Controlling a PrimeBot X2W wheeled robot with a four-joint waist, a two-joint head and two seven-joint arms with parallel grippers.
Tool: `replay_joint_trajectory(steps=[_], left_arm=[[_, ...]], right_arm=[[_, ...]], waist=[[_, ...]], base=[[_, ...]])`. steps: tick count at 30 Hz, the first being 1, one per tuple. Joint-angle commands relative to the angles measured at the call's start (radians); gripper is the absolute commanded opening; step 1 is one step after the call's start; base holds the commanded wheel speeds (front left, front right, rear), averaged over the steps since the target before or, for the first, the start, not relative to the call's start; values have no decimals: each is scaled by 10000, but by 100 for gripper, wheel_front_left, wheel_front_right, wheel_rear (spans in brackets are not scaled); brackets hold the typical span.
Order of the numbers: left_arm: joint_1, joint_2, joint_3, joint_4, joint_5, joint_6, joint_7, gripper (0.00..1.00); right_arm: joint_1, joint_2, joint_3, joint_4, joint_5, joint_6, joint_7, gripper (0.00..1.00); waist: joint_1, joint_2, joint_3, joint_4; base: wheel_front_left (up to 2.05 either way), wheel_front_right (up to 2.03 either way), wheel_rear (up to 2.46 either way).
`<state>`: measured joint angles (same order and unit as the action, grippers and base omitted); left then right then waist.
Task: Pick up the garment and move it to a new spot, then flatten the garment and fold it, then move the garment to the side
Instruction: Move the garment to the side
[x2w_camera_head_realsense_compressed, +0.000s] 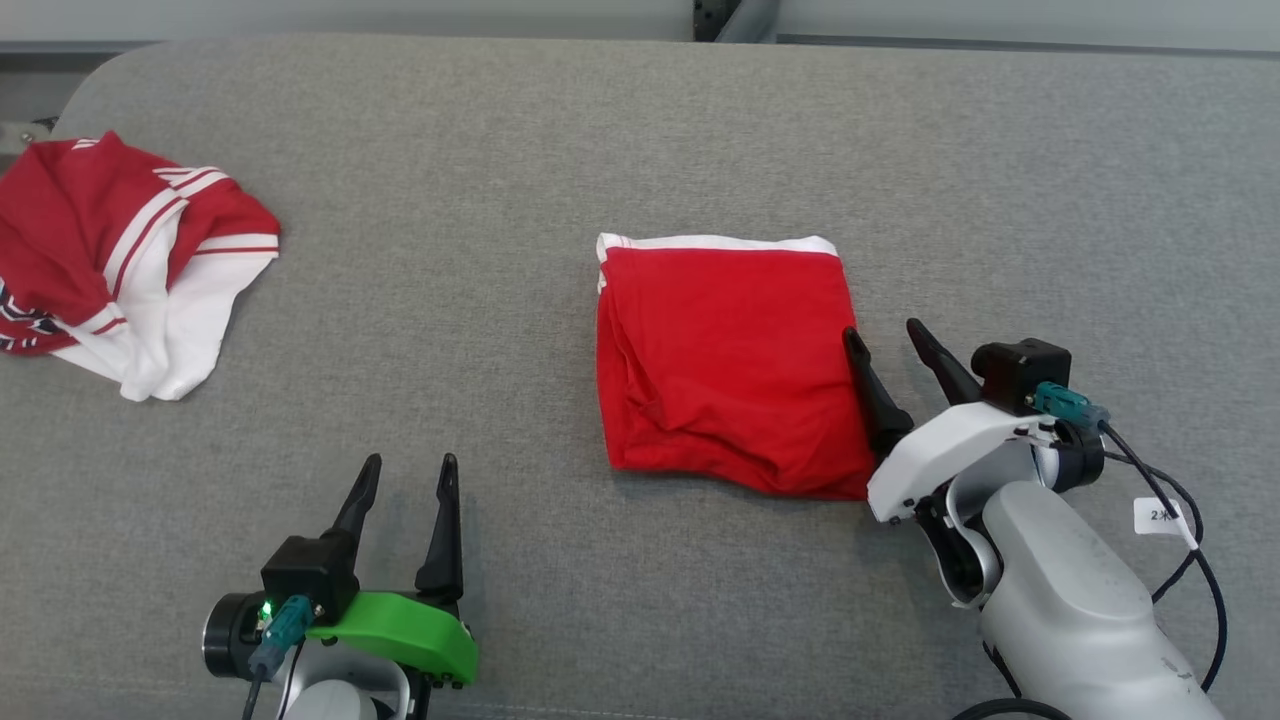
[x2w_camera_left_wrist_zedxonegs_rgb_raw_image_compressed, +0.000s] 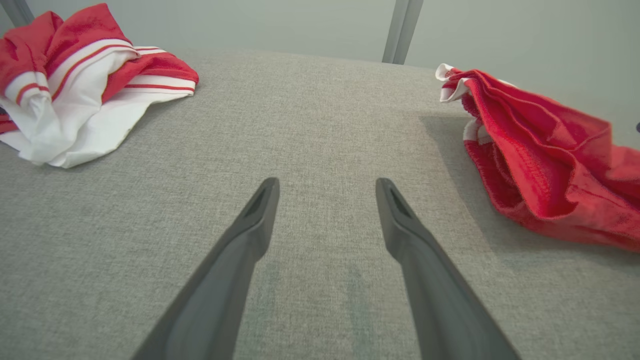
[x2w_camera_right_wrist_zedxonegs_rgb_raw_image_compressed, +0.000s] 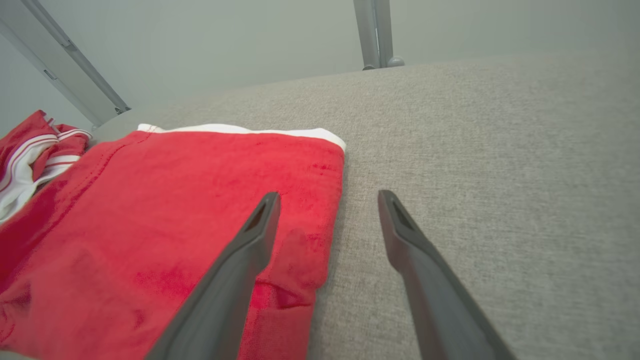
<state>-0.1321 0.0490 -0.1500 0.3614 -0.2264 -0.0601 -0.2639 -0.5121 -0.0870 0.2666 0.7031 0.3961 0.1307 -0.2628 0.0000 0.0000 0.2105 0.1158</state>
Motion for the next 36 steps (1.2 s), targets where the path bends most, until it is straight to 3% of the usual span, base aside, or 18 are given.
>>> replay_joint_trajectory(steps=[1, 9, 10, 11, 12, 19, 25, 36], left_arm=[[-168, 29, -71, -7, -13, 98, -4, 100], [-164, 29, -185, -163, -70, 159, -4, 100], [-130, 29, -173, -182, -57, 158, -4, 100], [-110, 29, -148, -194, -50, 156, -4, 100], [-104, 29, -130, -204, -53, 164, -4, 100], [-216, 30, -163, -265, -123, -4, -4, 100], [-246, 32, -286, -273, 52, -139, -4, 100], [-108, 32, -19, -163, 323, -383, -4, 100]], right_arm=[[-221, -59, 28, 228, 152, -1, -27, 100], [-898, 61, 846, 2099, 1540, -1, 88, 100], [-900, 82, 1016, 2198, 1742, 1, 109, 80], [-912, 92, 1167, 2268, 1908, 1, 114, 44], [-921, 48, 1331, 2317, 2014, 2, 105, 0], [-1224, -534, 1593, 2195, 2428, -10, -12, 0], [-878, -652, 1232, 1840, 2163, -7, -23, 0], [71, -401, 1042, 1425, 1897, -7, -26, 0]], waist=[[0, 0, 504, 601], [0, 0, 567, 947], [0, 0, 552, 944], [0, 0, 534, 932], [0, 0, 517, 909], [0, 0, 318, 430], [0, 0, -31, -495], [0, 0, -619, -3598]], base=[[0, 0, 0], [0, 0, 0], [0, 0, 0], [0, 0, 0], [0, 0, 0], [0, 0, 0], [0, 0, 0], [0, 0, 0]])
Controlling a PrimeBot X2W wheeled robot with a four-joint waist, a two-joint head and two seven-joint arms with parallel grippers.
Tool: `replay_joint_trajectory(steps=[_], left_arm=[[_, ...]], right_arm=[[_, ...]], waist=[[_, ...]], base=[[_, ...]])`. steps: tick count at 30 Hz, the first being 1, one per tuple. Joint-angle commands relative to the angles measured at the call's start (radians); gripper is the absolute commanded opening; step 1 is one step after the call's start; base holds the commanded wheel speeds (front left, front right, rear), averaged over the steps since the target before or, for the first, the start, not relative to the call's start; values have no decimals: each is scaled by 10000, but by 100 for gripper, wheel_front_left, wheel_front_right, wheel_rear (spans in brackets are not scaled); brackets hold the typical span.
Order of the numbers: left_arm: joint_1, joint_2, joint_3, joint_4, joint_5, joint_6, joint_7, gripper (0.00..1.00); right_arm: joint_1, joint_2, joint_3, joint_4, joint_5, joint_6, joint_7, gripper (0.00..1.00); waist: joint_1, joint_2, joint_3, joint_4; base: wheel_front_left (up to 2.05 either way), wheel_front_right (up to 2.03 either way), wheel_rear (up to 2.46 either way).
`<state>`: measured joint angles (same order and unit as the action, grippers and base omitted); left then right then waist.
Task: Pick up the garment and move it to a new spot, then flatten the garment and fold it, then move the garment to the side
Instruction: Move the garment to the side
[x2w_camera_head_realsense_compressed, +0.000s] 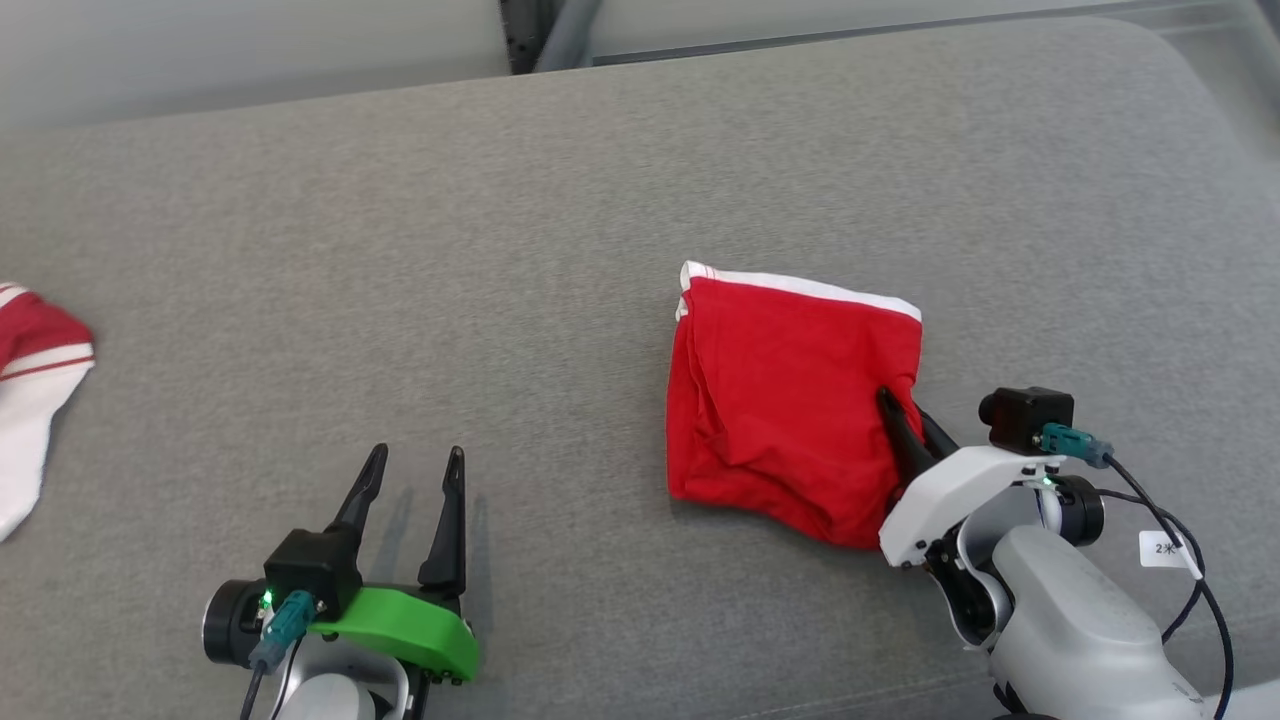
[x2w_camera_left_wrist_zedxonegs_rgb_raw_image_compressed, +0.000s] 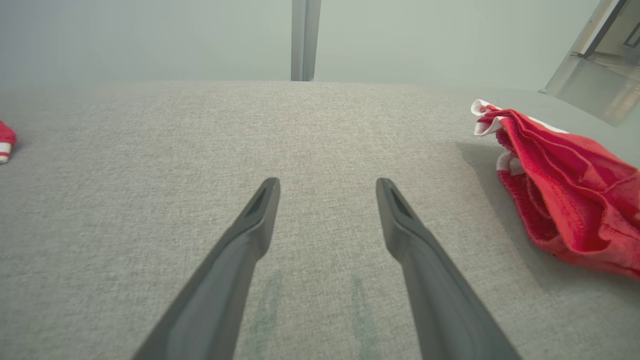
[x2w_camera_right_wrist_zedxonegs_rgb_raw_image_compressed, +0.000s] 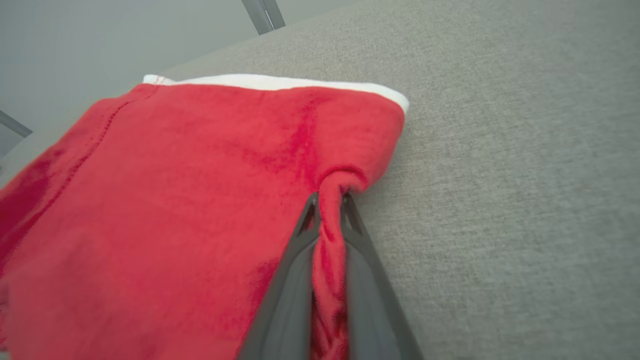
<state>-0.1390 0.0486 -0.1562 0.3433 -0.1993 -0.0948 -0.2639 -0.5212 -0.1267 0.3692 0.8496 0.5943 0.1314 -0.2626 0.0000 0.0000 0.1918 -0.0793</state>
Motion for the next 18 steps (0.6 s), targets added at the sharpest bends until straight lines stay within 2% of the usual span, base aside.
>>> replay_joint_trajectory(steps=[1, 2, 7, 10, 14, 18], left_arm=[[-79, 36, 22, 17, 74, -65, -4, 100], [-79, 36, 22, 17, 74, -65, -4, 100], [-293, 41, -26, -30, 166, -178, -4, 100], [-422, 39, -110, -2, 189, -212, -4, 100], [-647, 42, -254, -4, 300, -261, -4, 100], [-1003, 51, -235, -16, 428, -274, -4, 100]], right_arm=[[204, -8, -1, -80, -95, -14, -28, 0], [204, -8, -1, -80, -95, -14, -28, 0], [436, 113, 118, -411, 60, -14, -27, 0], [459, 108, 228, -547, 79, -14, -29, 0], [185, -3, 492, -640, -148, -14, -29, 0], [-388, -274, 687, -723, -299, -14, -29, 0]], waist=[[0, 0, -435, -1915], [0, 0, -435, -1915], [0, 0, -301, -3222], [0, 0, -132, -3546], [0, 0, 247, -3547], [0, 0, 855, -3106]], base=[[0, 0, 0], [0, 0, 0], [0, 0, 0], [0, 0, 0], [0, 0, 0], [0, 0, 0]])
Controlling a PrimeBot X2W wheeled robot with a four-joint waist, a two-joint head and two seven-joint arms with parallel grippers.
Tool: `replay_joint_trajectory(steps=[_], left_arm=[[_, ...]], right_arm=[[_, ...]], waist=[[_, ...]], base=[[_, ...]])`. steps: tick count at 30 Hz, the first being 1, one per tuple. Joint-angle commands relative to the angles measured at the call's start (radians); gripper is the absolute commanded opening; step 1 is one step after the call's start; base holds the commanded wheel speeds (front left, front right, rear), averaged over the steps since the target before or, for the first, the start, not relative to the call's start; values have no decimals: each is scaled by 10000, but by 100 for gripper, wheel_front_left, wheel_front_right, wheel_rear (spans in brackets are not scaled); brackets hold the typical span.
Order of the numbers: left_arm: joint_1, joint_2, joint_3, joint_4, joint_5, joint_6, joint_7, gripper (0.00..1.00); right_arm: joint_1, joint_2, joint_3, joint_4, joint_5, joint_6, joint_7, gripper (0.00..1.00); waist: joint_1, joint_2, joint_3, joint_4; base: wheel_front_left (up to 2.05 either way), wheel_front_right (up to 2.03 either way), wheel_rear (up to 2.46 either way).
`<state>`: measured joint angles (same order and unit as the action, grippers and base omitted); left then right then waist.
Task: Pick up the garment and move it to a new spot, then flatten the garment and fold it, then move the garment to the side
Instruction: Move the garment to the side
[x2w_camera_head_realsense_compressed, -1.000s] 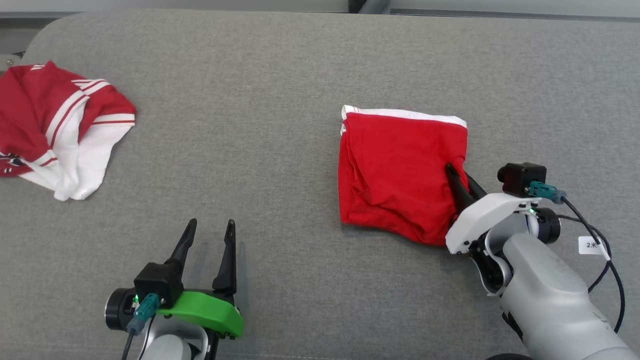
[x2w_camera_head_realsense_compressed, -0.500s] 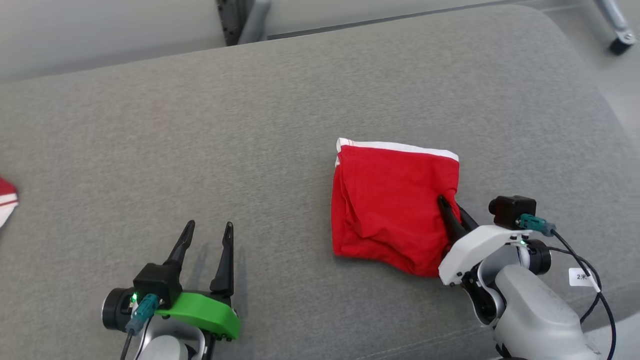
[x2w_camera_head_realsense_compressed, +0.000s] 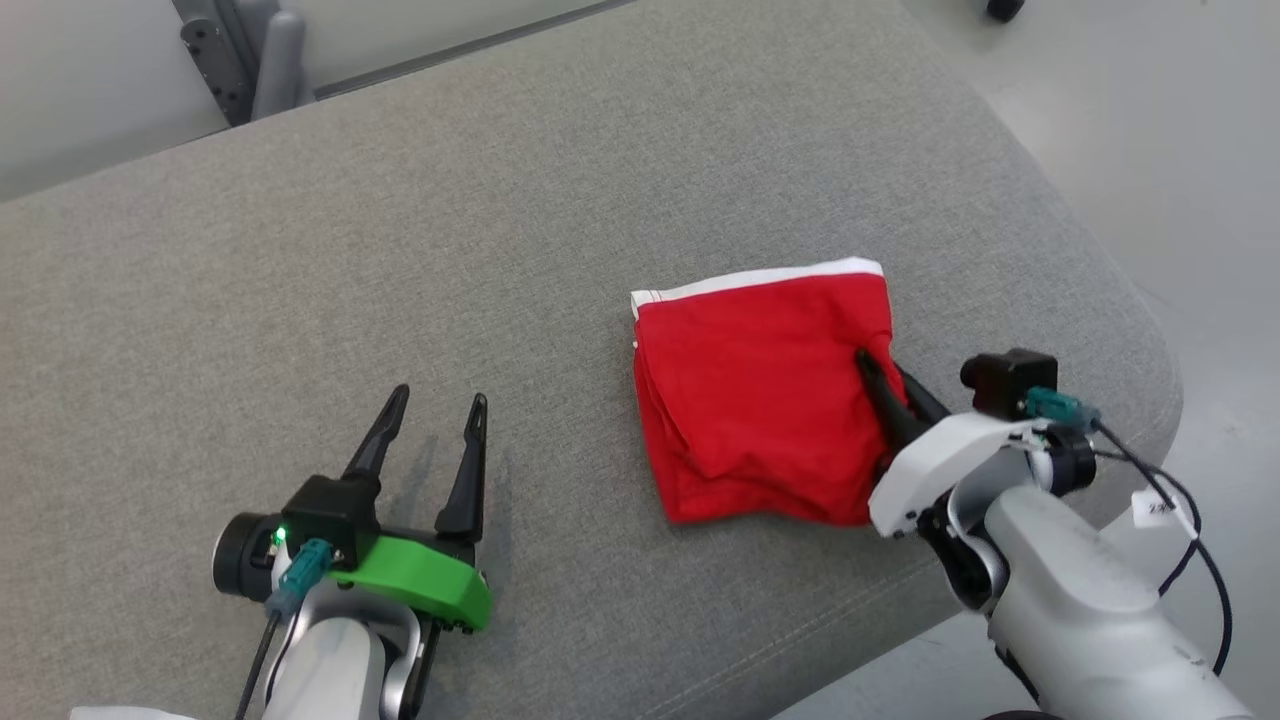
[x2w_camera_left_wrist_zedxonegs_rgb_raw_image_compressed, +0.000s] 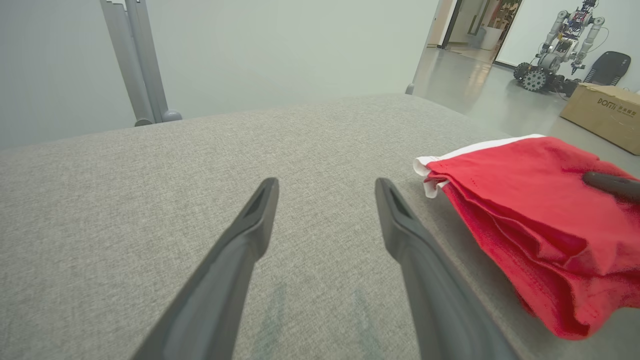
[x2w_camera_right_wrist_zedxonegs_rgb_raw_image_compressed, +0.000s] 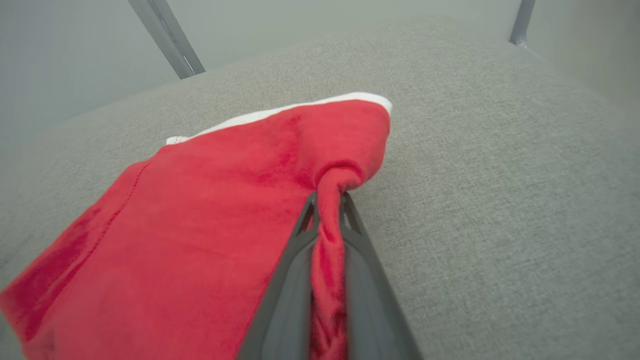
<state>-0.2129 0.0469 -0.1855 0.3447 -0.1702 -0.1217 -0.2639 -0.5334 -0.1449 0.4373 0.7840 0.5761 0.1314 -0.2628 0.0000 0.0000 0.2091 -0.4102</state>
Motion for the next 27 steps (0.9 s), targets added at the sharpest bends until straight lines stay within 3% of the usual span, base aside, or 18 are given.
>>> replay_joint_trajectory(steps=[1, 8, 17, 27], left_arm=[[-359, 67, 81, -36, 201, -14, -4, 100], [-1072, 73, 113, -225, 748, -63, -4, 100], [-1462, 94, 313, -686, 1094, -85, -4, 100], [-1336, 70, 458, -1074, 1191, -85, 1, 100]], right_arm=[[-461, -234, 21, -39, -169, -16, -28, 0], [-2273, -1417, -36, 415, -705, -16, -28, 0], [-4285, -3194, -139, 2237, -1253, -16, -28, 0], [-5266, -4521, -748, 3820, -1717, -16, -28, 0]], waist=[[0, 0, 868, 363], [0, 0, 2306, 1727], [0, 0, 3644, 3208], [0, 0, 3898, 3693]], base=[[0, 0, 0], [0, 0, 0], [0, 0, 0], [0, 0, 0]])
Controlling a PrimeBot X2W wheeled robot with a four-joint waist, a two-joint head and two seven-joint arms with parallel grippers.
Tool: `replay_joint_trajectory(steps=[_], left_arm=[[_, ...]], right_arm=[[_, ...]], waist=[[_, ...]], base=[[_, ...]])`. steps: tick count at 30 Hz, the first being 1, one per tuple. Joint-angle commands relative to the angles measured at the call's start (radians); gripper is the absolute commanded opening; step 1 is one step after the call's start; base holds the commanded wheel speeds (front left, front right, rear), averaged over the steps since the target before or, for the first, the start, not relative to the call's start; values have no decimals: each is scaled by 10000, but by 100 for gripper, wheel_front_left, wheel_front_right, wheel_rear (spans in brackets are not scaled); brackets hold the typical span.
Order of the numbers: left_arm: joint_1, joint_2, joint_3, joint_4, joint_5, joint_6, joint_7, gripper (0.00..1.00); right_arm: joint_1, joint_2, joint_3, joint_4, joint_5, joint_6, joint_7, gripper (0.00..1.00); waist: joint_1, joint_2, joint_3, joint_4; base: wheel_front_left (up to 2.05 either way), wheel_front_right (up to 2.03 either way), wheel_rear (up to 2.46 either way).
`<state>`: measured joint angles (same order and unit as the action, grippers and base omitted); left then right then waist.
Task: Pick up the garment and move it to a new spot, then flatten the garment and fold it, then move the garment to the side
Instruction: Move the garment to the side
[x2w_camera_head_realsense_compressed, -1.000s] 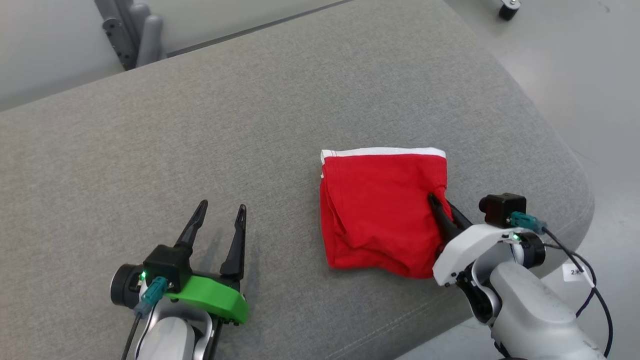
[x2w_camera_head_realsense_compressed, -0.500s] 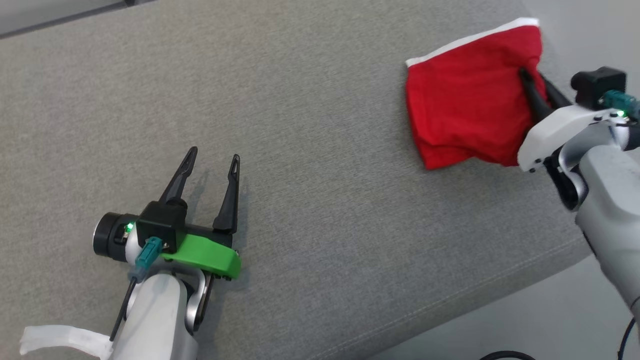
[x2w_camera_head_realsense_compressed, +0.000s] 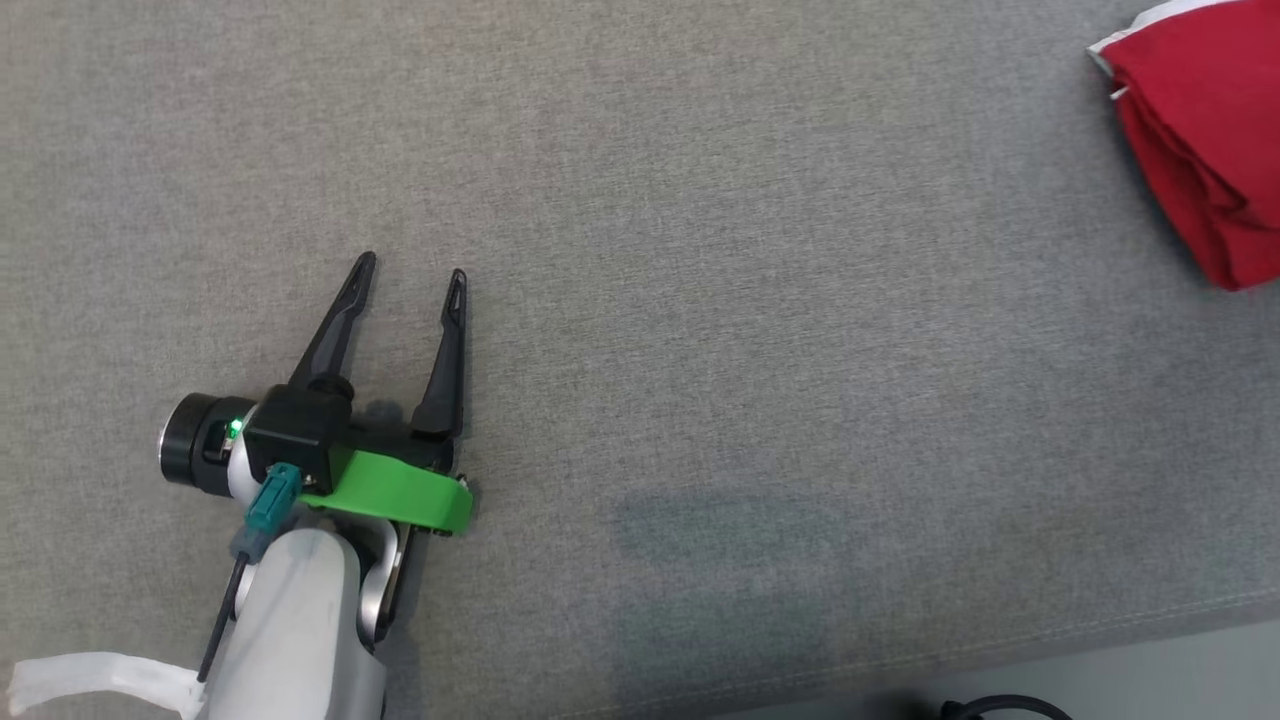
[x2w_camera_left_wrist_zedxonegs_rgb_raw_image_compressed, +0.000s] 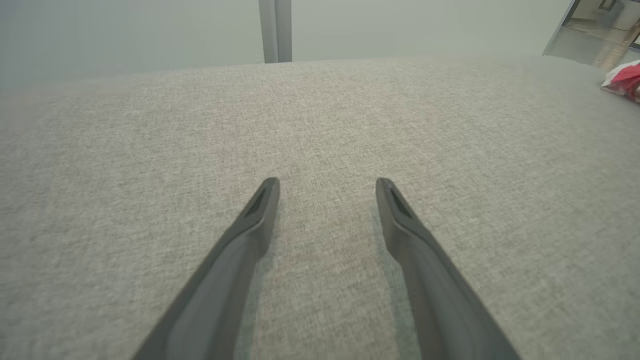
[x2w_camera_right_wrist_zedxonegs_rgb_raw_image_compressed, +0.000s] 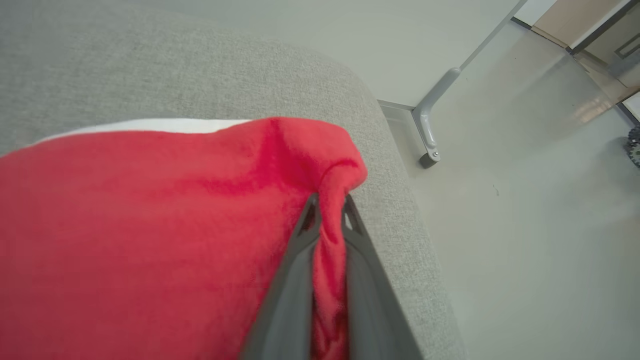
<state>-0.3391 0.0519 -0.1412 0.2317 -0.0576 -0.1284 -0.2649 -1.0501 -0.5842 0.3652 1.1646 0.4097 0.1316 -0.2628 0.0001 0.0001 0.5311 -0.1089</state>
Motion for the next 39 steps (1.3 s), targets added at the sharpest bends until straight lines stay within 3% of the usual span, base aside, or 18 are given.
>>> replay_joint_trajectory(steps=[1, 2, 3, 4, 10, 14, 18, 26, 32, 39], left_arm=[[-83, 19, 26, 42, 85, -13, 15, 100], [-72, 37, 43, 50, 96, -12, 17, 100], [-55, 41, 54, 52, 100, -8, 17, 100], [-47, 44, 55, 56, 108, -2, 17, 100], [54, 37, 41, 113, 56, -2, 18, 100], [159, 24, 133, 102, -38, 3, 15, 100], [383, 12, 235, 176, -242, 66, 8, 100], [913, 10, 297, 441, -662, 263, 8, 100], [1358, 9, 431, 626, -857, 481, 8, 100], [1843, 7, 765, 823, -953, 613, 8, 100]], right_arm=[[-115, -164, -118, 154, -143, -18, -27, 0], [-162, -197, -241, 257, -244, -18, -28, 8], [-239, -298, -464, 364, -354, -18, -28, 44], [-283, -401, -692, 456, -497, -18, -27, 100], [37, -601, -2426, 941, -1508, -18, -27, 100], [629, -202, -3843, -280, -2254, -16, -27, 100], [1617, 842, -4636, -2118, -2827, -18, -27, 100], [3464, 2862, -3615, -4683, -2546, -18, -27, 100], [4713, 3654, -2751, -5551, -1891, -18, -27, 100], [5935, 4458, -2638, -5936, -1655, -18, -27, 100]], waist=[[-1, -1, 670, 674], [-1, -1, 646, 653], [-1, -1, 609, 626], [-1, -1, 571, 599], [-1, -1, 161, 461], [-1, -1, -299, 440], [-1, -1, -892, 405], [-1, -1, -2134, 476], [-1, -1, -2901, 626], [-1, -1, -3551, 661]], base=[[0, 0, 0], [0, 0, 0], [0, 0, 0], [0, 0, 0], [0, 0, 0], [0, 0, 0], [0, 0, 0], [0, 0, 0], [0, 0, 0], [0, 0, 0]])
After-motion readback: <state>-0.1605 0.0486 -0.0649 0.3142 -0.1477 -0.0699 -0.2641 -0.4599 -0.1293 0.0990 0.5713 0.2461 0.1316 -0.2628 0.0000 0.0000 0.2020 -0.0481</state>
